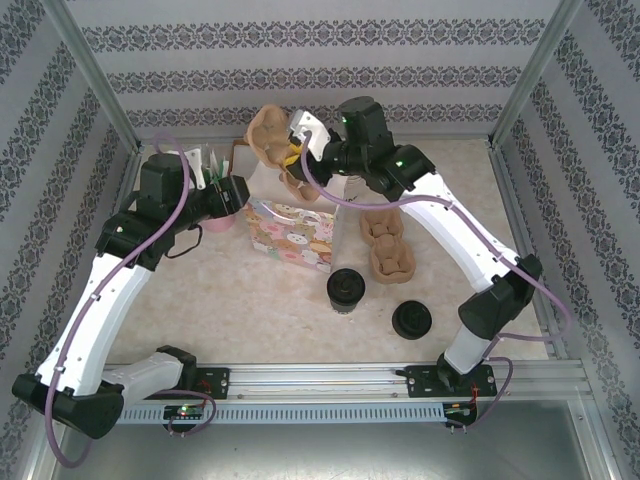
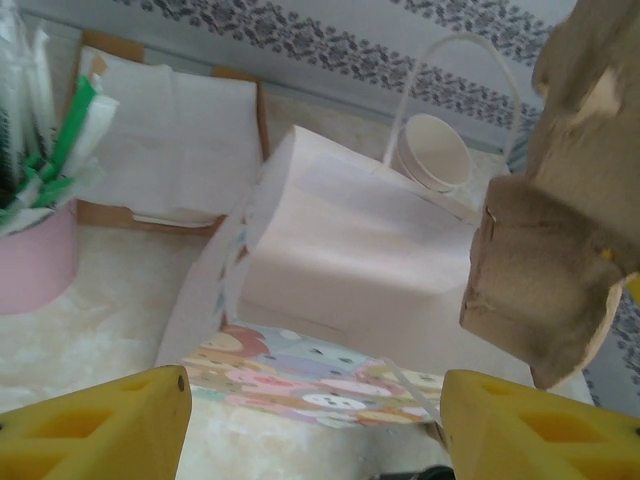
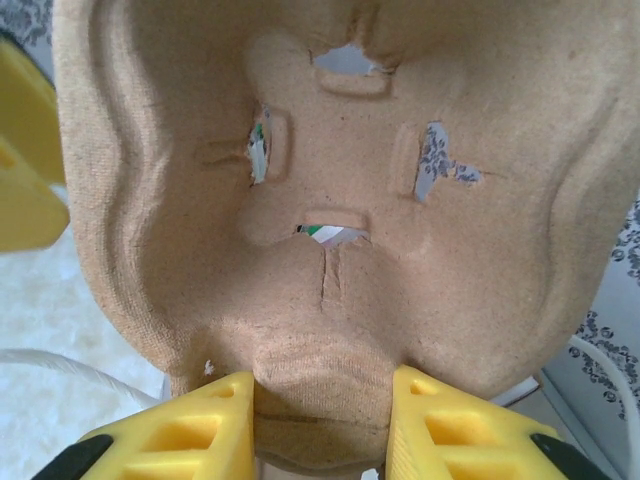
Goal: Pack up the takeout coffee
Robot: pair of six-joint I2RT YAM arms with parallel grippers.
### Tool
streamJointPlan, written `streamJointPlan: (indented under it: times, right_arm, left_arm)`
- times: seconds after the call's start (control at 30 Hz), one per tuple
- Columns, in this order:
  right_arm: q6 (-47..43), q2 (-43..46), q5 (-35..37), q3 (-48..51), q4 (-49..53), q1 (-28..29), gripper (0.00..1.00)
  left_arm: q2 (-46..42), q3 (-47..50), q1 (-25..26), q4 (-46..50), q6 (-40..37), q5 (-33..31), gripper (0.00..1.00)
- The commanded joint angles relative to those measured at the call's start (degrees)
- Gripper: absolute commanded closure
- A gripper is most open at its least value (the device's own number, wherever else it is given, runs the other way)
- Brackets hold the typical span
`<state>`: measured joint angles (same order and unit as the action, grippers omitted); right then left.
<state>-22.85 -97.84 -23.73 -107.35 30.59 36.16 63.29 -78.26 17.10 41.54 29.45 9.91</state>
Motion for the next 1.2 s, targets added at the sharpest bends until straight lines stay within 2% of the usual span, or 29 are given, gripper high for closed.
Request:
streamJointPlan:
  times: [0.0,0.13,0.43,0.6,0.83,1.17]
  right_arm:
    - [-3.8,-1.4,-2.4,-2.8,5.4,-0.3,0.69]
    - [-5.0,-2.6,-4.0,-4.9,9.5,-1.9,0.69]
    - [-9.0,-5.6,-5.3,-9.8,19.0,-3.0,0.69]
    - [-9.6,-7.3,-3.8,-11.2,21.9,-2.6,0.70]
    - [-11.7,-10.1,-0.9,-14.6,26.5,-1.0,0.70]
    - [-15.5,-16.6,4.8,-24.4,36.5,0.6,0.71]
  left_arm:
    - [0.5,-1.7,-0.8,-0.8,-1.8,-3.9,0.33]
    - [-0.4,0.3,-0.8,-2.0,-1.4,-6.3,0.33]
    - [1.2,1.9,-0.8,-5.6,-1.7,-6.0,0.34]
    - [1.5,2.1,-0.8,-6.7,-3.9,-8.8,0.36]
    - [1.4,3.1,-0.8,-7.8,-5.8,-8.2,0.36]
    - [3.1,3.6,-0.9,-7.0,-7.3,-10.4,0.34]
